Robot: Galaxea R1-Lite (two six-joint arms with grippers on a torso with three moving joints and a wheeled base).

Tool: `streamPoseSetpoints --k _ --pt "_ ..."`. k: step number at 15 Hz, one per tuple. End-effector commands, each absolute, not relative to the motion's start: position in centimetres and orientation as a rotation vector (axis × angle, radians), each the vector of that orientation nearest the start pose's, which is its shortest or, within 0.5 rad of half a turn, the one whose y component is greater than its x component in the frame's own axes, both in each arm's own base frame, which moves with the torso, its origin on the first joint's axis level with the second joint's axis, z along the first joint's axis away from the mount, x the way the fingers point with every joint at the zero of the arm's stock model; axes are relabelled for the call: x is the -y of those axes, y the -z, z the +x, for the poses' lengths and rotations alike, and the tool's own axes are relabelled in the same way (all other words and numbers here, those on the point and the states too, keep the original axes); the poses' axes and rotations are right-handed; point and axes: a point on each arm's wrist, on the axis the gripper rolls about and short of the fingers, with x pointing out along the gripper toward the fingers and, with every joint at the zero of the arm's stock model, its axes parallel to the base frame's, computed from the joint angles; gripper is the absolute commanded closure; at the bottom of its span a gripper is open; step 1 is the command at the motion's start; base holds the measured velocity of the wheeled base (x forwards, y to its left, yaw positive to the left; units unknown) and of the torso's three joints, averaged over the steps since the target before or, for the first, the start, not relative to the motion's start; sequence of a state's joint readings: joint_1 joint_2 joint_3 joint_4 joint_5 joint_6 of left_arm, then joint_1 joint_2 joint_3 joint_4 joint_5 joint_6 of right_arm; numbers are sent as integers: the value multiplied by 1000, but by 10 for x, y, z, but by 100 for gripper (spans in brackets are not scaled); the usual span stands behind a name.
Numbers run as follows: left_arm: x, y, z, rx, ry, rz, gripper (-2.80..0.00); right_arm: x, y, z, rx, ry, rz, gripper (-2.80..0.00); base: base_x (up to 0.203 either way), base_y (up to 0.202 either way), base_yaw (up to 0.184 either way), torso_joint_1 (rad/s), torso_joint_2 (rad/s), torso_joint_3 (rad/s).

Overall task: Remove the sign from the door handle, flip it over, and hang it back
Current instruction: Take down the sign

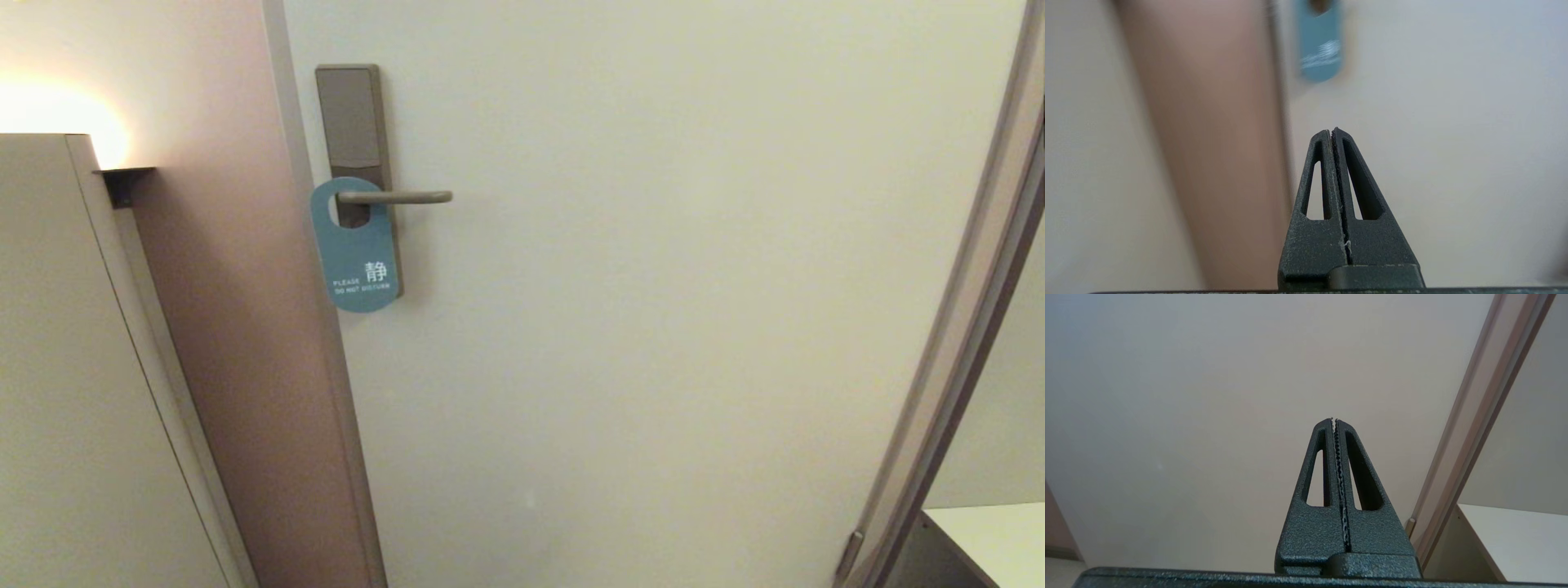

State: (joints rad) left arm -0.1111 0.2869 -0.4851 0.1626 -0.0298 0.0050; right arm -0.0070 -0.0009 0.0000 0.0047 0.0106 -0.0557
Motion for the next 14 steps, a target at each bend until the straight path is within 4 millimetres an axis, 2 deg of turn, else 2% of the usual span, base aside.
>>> streamPoseSetpoints --k 1,3,7,11,14 --pt "0 -219 -5 -42 220 -5 0 0 -75 -23 -4 -4 -57 0 0 0 0 0 0 0" --pt "3 -233 7 -70 292 -20 0 0 -75 -23 -5 -3 -57 0 0 0 0 0 0 0" --pt "12 -242 41 -131 300 -72 0 0 -75 -23 -5 -3 -57 0 0 0 0 0 0 0" --pt "16 -243 85 -179 204 -85 0 0 -75 -23 -4 -5 -57 0 0 0 0 0 0 0" --pt "4 -238 119 -221 88 -102 0 0 -75 -23 -4 -5 -57 0 0 0 0 0 0 0"
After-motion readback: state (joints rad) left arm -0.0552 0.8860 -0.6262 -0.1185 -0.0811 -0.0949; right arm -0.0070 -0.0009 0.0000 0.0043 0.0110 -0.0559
